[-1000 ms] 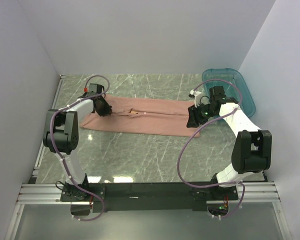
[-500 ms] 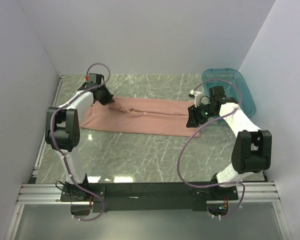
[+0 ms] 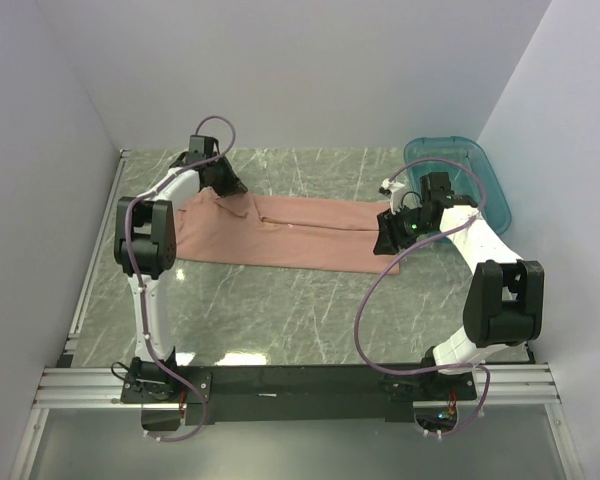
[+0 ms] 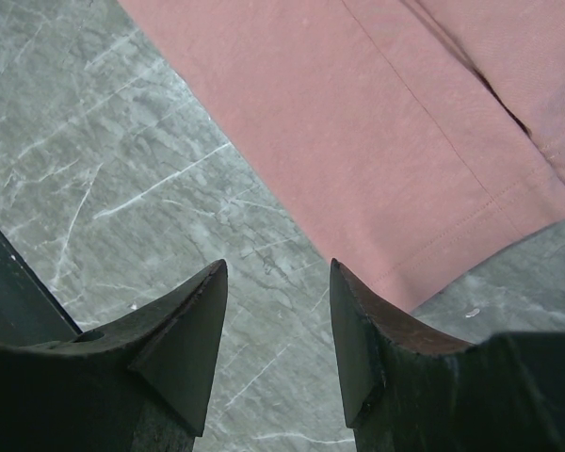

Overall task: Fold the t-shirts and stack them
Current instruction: Fold the tshirt

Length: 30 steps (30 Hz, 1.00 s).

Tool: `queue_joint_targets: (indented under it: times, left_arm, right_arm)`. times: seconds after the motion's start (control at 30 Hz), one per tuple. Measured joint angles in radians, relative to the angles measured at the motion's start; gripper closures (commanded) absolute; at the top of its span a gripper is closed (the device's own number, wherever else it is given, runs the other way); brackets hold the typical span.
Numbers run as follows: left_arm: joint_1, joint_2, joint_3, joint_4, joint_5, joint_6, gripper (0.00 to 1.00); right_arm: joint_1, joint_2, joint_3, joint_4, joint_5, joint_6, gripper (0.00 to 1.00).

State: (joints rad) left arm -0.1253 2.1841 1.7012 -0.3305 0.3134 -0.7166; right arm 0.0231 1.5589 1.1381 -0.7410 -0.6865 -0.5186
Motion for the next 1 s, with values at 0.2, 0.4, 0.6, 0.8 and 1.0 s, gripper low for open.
queue_joint_targets:
  times: [0.2, 0.4, 0.6, 0.8, 1.0]
  left_arm:
    - [-0.024, 0.048, 0.077, -0.011, 0.043, 0.026, 0.98]
    - [-0.040, 0.082, 0.135, -0.026, 0.061, 0.051, 0.96]
    - [-0.040, 0.133, 0.193, -0.053, 0.066, 0.067, 0.89]
    - [-0.043, 0.153, 0.230, -0.077, 0.065, 0.084, 0.71]
    - [-0.047, 0.097, 0.216, -0.082, -0.030, 0.162, 0.48]
  right_arm:
    - [-0.001, 0.000, 0.000, 0.000, -0.003, 0.000, 0.46]
    - [-0.002, 0.000, 0.000, 0.000, -0.004, 0.000, 0.46]
    - [-0.002, 0.000, 0.000, -0.001, -0.004, 0.000, 0.46]
    - [-0.002, 0.000, 0.000, -0.001, -0.003, 0.000, 0.46]
    - [-0.002, 0.000, -0.001, -0.001, 0.001, -0.003, 0.46]
